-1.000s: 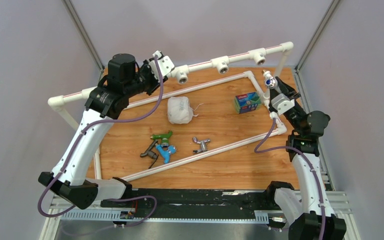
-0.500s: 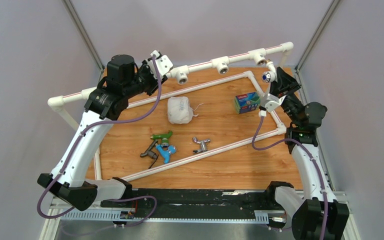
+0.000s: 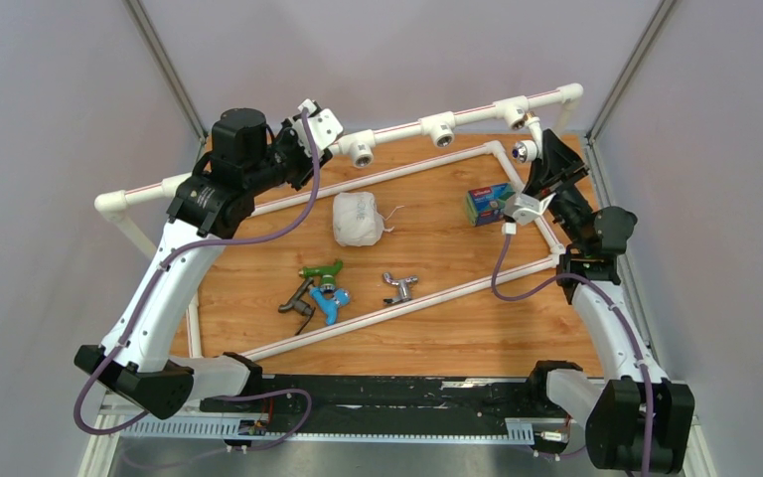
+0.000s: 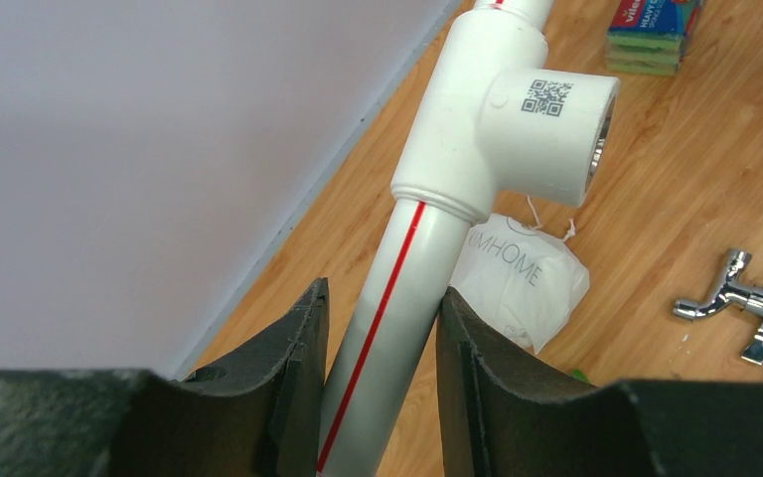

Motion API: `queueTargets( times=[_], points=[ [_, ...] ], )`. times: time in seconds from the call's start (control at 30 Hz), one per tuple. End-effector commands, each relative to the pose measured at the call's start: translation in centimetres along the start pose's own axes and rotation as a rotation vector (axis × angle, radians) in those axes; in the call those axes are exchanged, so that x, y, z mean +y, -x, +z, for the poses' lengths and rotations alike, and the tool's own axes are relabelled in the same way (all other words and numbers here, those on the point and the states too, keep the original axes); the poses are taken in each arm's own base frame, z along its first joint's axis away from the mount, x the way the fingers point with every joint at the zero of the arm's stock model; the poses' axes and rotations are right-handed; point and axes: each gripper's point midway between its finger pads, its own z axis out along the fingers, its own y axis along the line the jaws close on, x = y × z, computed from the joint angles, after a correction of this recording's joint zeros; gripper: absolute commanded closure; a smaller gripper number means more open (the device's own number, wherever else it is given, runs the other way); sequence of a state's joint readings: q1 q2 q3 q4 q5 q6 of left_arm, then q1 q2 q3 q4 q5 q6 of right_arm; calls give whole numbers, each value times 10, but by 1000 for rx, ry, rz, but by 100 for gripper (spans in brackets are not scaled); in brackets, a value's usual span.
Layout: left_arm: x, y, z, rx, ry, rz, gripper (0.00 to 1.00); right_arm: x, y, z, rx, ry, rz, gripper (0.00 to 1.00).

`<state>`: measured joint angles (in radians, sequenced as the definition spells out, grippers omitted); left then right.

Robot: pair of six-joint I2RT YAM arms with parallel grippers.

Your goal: Install the water faucets

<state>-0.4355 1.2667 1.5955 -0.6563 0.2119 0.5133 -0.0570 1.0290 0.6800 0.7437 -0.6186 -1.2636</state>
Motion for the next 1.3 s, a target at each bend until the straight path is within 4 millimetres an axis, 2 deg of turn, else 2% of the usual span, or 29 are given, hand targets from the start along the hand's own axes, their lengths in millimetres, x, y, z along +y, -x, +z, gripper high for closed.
queueTargets(
  times=[0.0,0.13,0.23,0.27,0.33,0.5,0.67,1.17,1.27],
  points=[
    [-15,-8,-9,40,-15,-219,100,-7,10,1,-20,-29,-41,100],
    [-14,-9,-9,42,-11,-219,100,-2,9,-2,1,-26,-31,100],
    [-15,-11,-9,44,-10,-220,100,-6,17,-4,-7,-38,-33,100],
    [-15,-10,-9,43,-9,-220,100,-5,26,-1,-29,-38,-25,100],
    [-15,-11,-10,43,-10,-219,100,-5,29,0,-30,-22,-22,100],
    [-16,-11,-12,41,-7,-213,100,3,22,0,-3,-18,-28,100],
    [-16,-12,-13,41,-7,-213,100,2,13,-2,44,-21,-49,100],
    [-19,-12,-14,38,-16,-215,100,22,0,2,75,22,-34,100],
    [-19,-12,-14,36,-20,-212,100,21,1,3,70,20,-41,100]
  ],
)
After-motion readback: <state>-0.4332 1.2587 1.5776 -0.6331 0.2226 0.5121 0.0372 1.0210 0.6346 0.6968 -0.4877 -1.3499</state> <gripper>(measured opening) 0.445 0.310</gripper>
